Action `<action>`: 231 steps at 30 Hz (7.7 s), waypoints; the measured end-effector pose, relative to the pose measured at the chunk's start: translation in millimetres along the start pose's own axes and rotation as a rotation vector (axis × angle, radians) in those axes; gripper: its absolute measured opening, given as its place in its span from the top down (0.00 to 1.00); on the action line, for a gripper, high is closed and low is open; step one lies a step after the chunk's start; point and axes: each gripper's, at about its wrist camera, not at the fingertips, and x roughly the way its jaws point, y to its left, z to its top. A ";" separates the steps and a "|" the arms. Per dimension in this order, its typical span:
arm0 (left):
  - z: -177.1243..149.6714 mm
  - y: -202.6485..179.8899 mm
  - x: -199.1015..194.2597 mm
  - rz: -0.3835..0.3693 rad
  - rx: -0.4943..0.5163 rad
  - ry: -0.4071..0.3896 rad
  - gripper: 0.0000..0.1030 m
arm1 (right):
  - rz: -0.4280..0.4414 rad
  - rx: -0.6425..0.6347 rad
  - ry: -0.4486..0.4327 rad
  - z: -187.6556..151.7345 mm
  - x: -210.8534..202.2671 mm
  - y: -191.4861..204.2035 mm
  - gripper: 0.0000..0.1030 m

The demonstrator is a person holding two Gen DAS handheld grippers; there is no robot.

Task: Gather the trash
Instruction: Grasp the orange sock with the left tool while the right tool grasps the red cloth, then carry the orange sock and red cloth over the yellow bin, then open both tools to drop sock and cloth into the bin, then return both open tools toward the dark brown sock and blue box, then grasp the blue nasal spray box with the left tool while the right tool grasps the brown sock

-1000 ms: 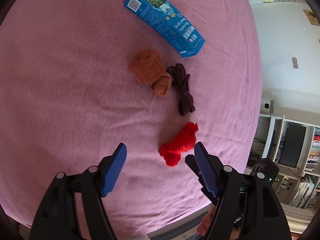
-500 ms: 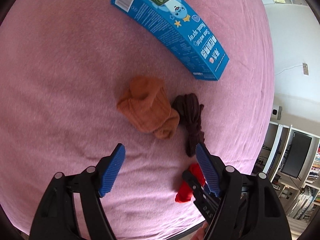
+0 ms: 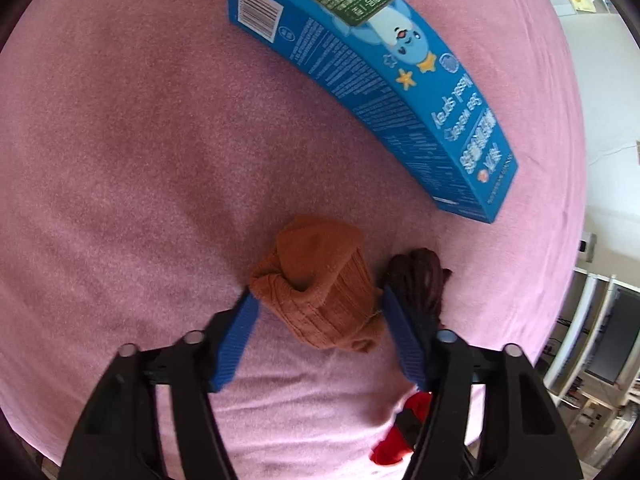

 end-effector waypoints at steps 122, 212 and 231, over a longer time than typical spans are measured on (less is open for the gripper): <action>-648.3 -149.2 237.6 0.318 1.295 0.618 0.39 | 0.028 0.852 -0.137 -519.5 -70.7 -388.7 0.58; 6.1 -73.5 -53.1 0.289 0.868 -0.115 0.31 | -0.054 -0.206 -0.025 74.8 31.5 94.9 0.78; 44.7 -137.2 5.1 0.432 1.352 0.023 0.22 | 0.046 -0.046 -0.057 96.2 24.7 85.0 0.78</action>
